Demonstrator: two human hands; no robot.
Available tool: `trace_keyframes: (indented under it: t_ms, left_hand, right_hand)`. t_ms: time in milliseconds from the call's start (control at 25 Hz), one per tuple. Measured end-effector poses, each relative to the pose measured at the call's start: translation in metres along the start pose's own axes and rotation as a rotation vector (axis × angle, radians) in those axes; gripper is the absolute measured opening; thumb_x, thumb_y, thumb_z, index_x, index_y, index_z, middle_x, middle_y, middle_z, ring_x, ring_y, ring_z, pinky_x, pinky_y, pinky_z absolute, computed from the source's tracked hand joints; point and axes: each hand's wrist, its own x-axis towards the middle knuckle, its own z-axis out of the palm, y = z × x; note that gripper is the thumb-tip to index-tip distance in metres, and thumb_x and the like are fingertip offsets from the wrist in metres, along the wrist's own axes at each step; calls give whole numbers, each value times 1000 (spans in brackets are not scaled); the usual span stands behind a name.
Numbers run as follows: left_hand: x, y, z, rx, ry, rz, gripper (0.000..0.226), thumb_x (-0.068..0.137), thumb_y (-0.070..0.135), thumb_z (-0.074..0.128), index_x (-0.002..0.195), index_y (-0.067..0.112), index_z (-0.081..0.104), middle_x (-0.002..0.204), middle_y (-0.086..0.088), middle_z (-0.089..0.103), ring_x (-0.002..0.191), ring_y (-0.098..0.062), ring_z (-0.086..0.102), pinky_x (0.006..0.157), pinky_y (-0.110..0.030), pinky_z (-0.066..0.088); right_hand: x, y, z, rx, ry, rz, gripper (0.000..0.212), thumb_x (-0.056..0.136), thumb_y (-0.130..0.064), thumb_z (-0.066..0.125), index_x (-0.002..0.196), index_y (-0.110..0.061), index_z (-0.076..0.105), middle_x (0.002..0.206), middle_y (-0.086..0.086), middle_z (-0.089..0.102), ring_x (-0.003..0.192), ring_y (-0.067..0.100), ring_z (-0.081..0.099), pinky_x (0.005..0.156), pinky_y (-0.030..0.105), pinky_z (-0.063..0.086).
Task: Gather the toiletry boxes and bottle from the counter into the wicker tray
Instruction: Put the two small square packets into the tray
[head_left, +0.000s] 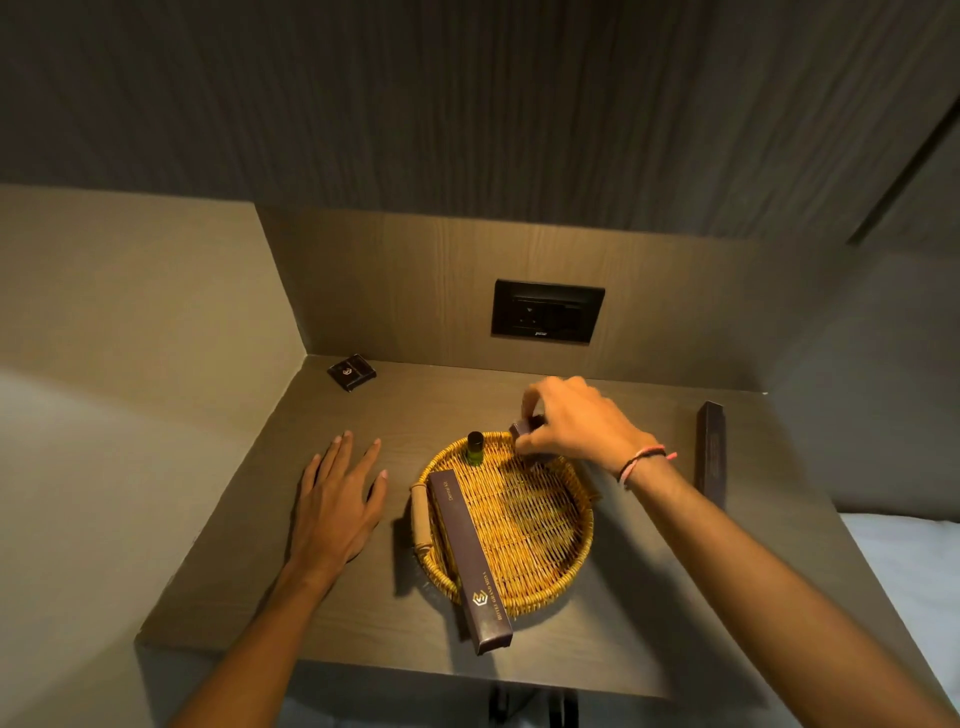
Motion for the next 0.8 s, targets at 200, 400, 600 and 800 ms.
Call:
trace_keyframes:
  t_ms: [200, 400, 600, 800]
  left_hand:
    - [-1, 0, 0, 1, -6, 12, 60, 96, 50, 25, 149, 24, 33, 159, -16, 31, 149, -26, 25, 120, -47, 20]
    - [0, -1, 0, 1, -10, 17, 60, 96, 50, 24, 149, 25, 33, 159, -16, 31, 149, -26, 25, 120, -47, 20]
    - [-1, 0, 0, -7, -7, 13, 60, 96, 50, 26, 149, 24, 34, 158, -17, 31, 148, -27, 25, 120, -47, 20]
    - [0, -1, 0, -4, -7, 4, 59, 96, 50, 27, 150, 26, 32, 159, -15, 31, 149, -25, 24, 120, -45, 18]
  right_hand:
    - [-30, -21, 31, -151, -171, 8, 47, 71, -43, 84, 95, -19, 52, 94, 3, 58, 85, 21, 59, 80, 40, 54]
    - [-49, -29, 51, -182, -323, -12, 51, 67, -44, 87, 95, -20, 52, 85, -3, 51, 89, 23, 60, 84, 41, 56]
    - [-52, -30, 55, -205, -441, 12, 56, 66, -48, 87, 101, -19, 54, 101, 5, 58, 97, 26, 61, 87, 43, 57]
    - [-18, -34, 15, -171, -264, 14, 59, 66, -52, 85, 106, -18, 60, 110, 6, 62, 98, 28, 61, 84, 41, 53]
